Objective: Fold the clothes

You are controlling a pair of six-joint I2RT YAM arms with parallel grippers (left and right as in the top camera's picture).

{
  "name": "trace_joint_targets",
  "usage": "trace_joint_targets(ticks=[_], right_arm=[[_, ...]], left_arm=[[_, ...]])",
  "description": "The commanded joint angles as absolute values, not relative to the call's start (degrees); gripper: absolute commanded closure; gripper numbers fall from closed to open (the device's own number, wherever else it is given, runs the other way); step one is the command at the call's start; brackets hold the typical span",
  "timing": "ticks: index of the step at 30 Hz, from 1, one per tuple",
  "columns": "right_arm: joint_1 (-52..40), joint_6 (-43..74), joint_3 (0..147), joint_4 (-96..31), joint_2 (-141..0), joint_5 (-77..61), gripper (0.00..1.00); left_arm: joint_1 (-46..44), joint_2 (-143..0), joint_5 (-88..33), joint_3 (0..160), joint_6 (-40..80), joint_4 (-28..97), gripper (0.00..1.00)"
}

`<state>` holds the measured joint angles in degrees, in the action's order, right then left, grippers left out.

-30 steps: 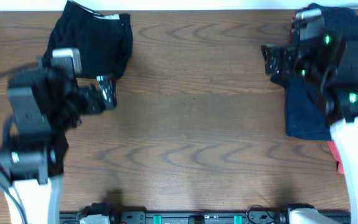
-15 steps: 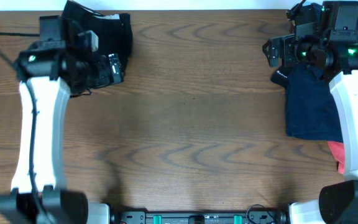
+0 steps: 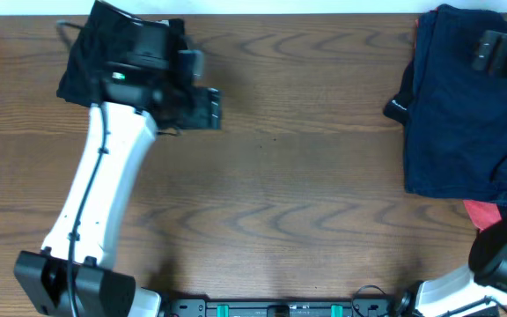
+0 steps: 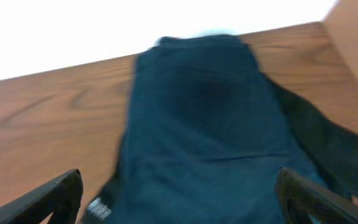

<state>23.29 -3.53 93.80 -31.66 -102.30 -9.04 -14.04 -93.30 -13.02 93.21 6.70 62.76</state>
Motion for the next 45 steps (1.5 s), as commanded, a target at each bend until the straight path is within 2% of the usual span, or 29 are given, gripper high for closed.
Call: trace_joint_targets(ticks=[1, 9, 10, 12, 22, 32, 36, 40, 42, 45], right_arm=[[24.6, -1.3, 94.8, -29.4, -107.1, -9.4, 0.06], [30.4, -1.3, 94.8, -25.4, -117.9, -13.6, 0.08], [31.1, -1.3, 94.8, -25.1, -118.9, -14.0, 0.08], [32.5, -1.3, 94.8, -24.5, -121.3, -14.9, 0.08], [36.4, 0.1, 94.8, -20.3, -127.7, -15.3, 0.14], [38.8, 1.4, 94.8, -16.2, -130.7, -16.0, 0.26], [38.7, 1.5, 94.8, -16.1, -132.4, -17.2, 0.41], [38.7, 1.5, 94.9, -16.0, -132.6, -18.3, 0.72], [38.7, 1.5, 95.1, -16.1, -132.4, -18.3, 0.83], [38.7, 1.7, 95.8, -17.0, -131.7, -18.5, 0.90]], left_arm=[[-21.0, -92.2, -6.0, 94.0, 8.3, 62.7, 0.20], [-32.7, -92.2, 3.5, 94.0, 11.7, 60.1, 0.18], [-33.2, -92.2, 3.5, 94.0, 11.8, 59.4, 0.14], [-33.7, -92.2, 3.5, 94.0, 12.9, 58.2, 0.11], [-33.6, -92.2, 4.0, 94.0, 13.9, 54.2, 0.11], [-33.6, -92.2, 4.1, 94.0, 16.9, 54.2, 0.11], [-33.6, -92.2, 4.1, 94.0, 16.9, 54.2, 0.11], [-33.6, -92.2, 4.1, 94.0, 16.9, 54.2, 0.10], [-33.6, -92.2, 4.2, 94.0, 16.9, 54.2, 0.11], [-33.6, -92.2, 4.2, 94.0, 16.8, 54.2, 0.10]])
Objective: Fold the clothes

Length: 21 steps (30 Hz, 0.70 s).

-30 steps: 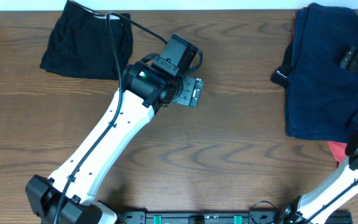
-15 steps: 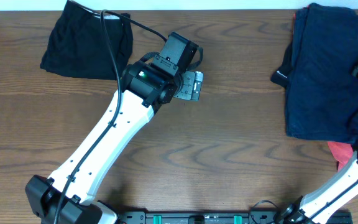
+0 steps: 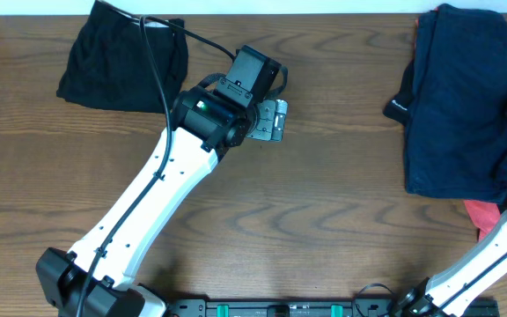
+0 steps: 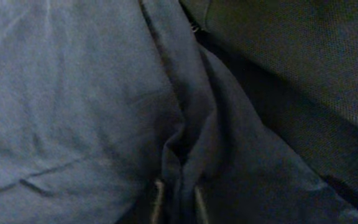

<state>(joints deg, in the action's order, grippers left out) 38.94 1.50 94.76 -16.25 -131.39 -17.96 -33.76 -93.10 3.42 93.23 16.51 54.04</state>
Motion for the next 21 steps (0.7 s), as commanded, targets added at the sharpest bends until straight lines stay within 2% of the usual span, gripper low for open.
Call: trace_joint_targets(ticks=[1, 3, 4, 9, 21], right_arm=[[38.7, 1.7, 96.1, -17.6, -131.0, -18.5, 0.90], [38.7, 1.7, 96.6, -18.5, -129.7, -18.5, 0.87], [38.7, 1.7, 96.8, -18.9, -128.7, -18.4, 0.80], [38.7, 1.7, 96.9, -19.1, -124.7, -18.5, 0.61], [37.8, -0.1, 96.8, -20.5, -125.5, -16.1, 0.61]], left_arm=[[-33.6, -92.2, 4.2, 94.0, 16.8, 54.2, 0.11], [-33.6, -92.2, 4.2, 94.0, 16.8, 54.2, 0.11], [-33.6, -92.2, 4.2, 94.0, 16.8, 54.2, 0.11], [-33.6, -92.2, 4.2, 94.0, 16.8, 54.2, 0.11], [-33.6, -92.3, 4.2, 94.0, 16.8, 54.2, 0.11]])
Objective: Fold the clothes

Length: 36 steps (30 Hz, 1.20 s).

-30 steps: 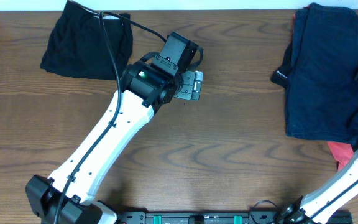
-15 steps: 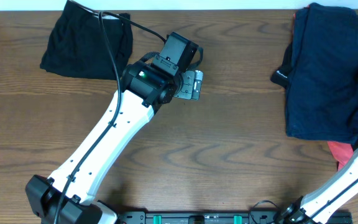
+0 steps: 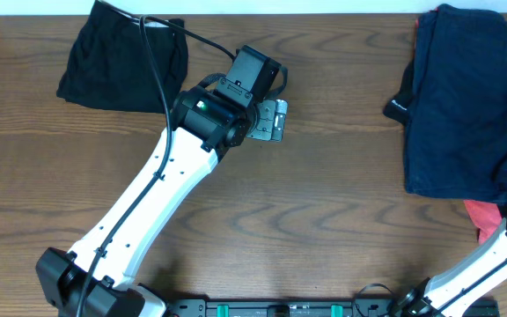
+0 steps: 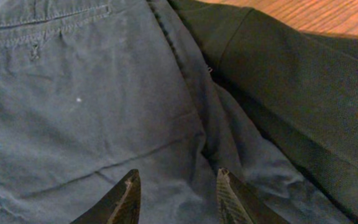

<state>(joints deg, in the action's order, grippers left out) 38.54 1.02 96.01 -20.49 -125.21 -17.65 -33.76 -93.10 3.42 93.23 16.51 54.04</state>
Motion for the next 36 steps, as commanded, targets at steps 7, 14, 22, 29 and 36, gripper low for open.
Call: trace_joint_targets(ticks=[7, 14, 22, 29, 36], right_arm=[[37.8, -0.5, 96.8, -19.9, -128.6, -14.8, 0.61], [37.8, -0.4, 96.8, -20.6, -131.3, -15.0, 0.85], [37.8, 0.5, 97.4, -22.9, -130.2, -17.5, 0.99], [33.7, 0.8, 98.8, -30.7, -120.5, -20.0, 0.99], [22.0, 2.8, 98.8, -39.7, -110.6, -20.0, 0.99]], left_arm=[[-33.6, -92.5, 4.2, 94.0, 16.8, 54.2, 0.11], [-33.6, -92.5, 4.2, 94.0, 16.8, 54.1, 0.11], [-33.6, -92.5, 4.2, 94.0, 16.8, 54.0, 0.11], [-33.0, -91.6, 4.2, 94.0, 16.8, 53.8, 0.11], [-29.9, -87.4, 4.1, 94.3, 16.8, 53.9, 0.11]])
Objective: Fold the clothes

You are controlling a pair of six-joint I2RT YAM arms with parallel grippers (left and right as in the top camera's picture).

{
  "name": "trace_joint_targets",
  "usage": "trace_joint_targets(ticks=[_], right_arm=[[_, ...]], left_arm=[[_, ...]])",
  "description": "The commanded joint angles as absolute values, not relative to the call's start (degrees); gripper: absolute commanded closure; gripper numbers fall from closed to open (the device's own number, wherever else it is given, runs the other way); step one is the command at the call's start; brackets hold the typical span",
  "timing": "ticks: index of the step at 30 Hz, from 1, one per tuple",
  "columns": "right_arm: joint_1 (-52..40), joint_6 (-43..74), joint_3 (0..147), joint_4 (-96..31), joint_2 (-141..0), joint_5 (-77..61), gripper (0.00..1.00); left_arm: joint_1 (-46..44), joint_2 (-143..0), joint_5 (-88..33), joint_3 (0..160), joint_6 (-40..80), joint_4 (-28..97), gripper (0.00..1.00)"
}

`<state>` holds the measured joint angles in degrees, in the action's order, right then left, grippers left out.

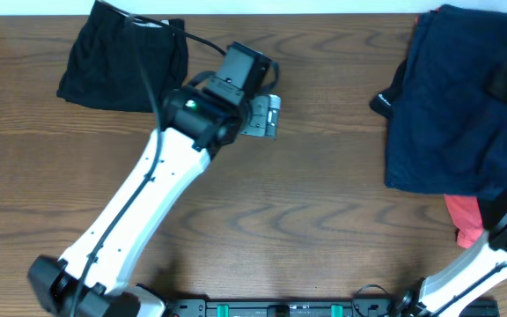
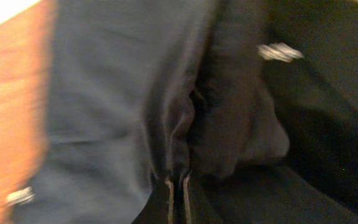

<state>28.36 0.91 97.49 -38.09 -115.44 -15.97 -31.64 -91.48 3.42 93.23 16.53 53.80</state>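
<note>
A pile of navy trousers (image 1: pixel 443 114) lies at the table's right end, with a black garment (image 2: pixel 328 93) beside it in the right wrist view. My right gripper (image 2: pixel 178 186) is shut on a raised fold of the navy cloth. A folded black garment (image 1: pixel 121 55) rests at the far left corner. To the right of it, my left gripper (image 1: pixel 262 115) hovers over bare wood, open and holding nothing.
A red cloth (image 1: pixel 465 220) pokes out from under the navy pile near the right edge. The left arm's white link (image 1: pixel 139 211) slants across the left half of the wooden table (image 1: pixel 324 202). A black cable (image 1: pixel 161 31) crosses the folded black garment.
My right gripper was open above the navy trousers and is now shut on a fold of them. The navy pile sits a little further left. The left gripper has shifted slightly up and left.
First my left gripper was at the black garment in the far left corner, and the right one hung open over the navy pile. Then the left arm stood clear mid-table while the right pinched navy cloth, later stood open, and now grips a fold, the pile shifted left.
</note>
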Motion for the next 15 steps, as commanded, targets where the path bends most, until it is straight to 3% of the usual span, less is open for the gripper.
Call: trace_joint_targets(ticks=[1, 8, 15], right_arm=[[20.1, 2.8, 98.8, -40.0, -110.0, -20.0, 0.99], [11.0, 7.7, 98.8, -39.8, -109.5, -13.4, 0.99], [12.3, 7.7, 98.8, -40.9, -109.5, -12.8, 0.99]], left_arm=[[-29.2, -86.3, 4.1, 94.3, 16.8, 53.8, 0.11], [-23.8, -79.3, 4.1, 94.3, 16.8, 54.3, 0.11], [-22.7, -78.1, 4.1, 94.3, 16.8, 55.6, 0.11]])
